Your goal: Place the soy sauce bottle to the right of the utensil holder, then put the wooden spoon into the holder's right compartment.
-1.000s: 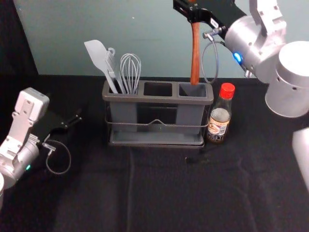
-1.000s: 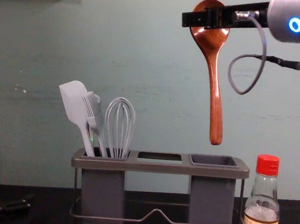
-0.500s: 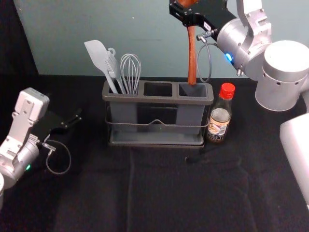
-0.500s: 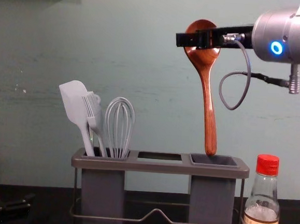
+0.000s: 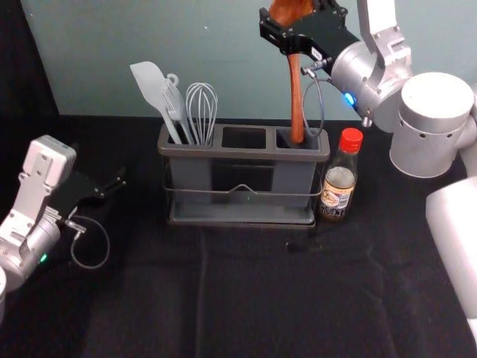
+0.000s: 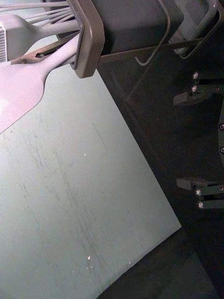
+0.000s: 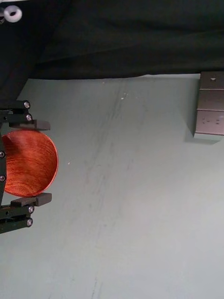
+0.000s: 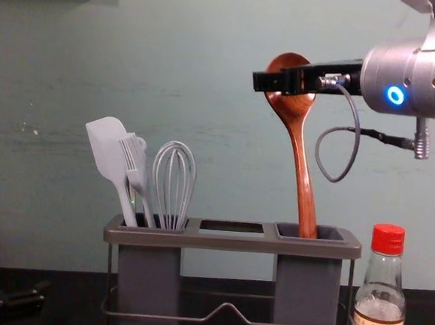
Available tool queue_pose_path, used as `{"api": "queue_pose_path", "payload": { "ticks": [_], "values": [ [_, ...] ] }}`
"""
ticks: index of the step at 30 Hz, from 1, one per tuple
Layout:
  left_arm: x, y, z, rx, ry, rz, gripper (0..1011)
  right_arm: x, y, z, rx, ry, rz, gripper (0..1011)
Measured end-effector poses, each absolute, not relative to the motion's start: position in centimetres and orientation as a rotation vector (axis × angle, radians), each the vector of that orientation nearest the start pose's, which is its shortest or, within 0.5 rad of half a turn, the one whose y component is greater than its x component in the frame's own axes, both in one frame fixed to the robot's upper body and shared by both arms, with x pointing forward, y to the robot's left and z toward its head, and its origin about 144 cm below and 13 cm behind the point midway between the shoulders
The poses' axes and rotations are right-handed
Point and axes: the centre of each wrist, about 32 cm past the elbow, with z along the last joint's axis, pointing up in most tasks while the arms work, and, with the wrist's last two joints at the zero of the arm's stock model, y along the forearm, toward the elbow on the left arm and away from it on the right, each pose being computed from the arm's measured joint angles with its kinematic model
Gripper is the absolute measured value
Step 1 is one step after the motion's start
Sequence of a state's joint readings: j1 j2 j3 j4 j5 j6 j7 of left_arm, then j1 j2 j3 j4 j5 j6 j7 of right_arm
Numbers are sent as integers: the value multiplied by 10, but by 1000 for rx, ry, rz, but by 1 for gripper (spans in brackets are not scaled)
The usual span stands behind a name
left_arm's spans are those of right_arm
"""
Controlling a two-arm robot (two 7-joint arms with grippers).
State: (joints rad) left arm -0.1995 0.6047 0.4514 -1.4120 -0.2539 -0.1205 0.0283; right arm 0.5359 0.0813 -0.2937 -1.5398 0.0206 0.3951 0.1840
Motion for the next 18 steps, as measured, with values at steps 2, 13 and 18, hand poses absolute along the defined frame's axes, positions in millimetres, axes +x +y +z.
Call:
{"api": "queue_pose_path", "payload": {
  "ticks": [2,13,18],
  "values": [
    [489,310,1140,304,-285,1248,1005,563,-158,1325,-93,-201,-1149,830],
    [489,310,1140,304,-285,1248,1005,558,-159,1310,-120,-187,-1139,830],
    [489,310,1140,304,-285,1248,1005,554,-160,1302,-136,-185,-1129,829]
  ]
}}
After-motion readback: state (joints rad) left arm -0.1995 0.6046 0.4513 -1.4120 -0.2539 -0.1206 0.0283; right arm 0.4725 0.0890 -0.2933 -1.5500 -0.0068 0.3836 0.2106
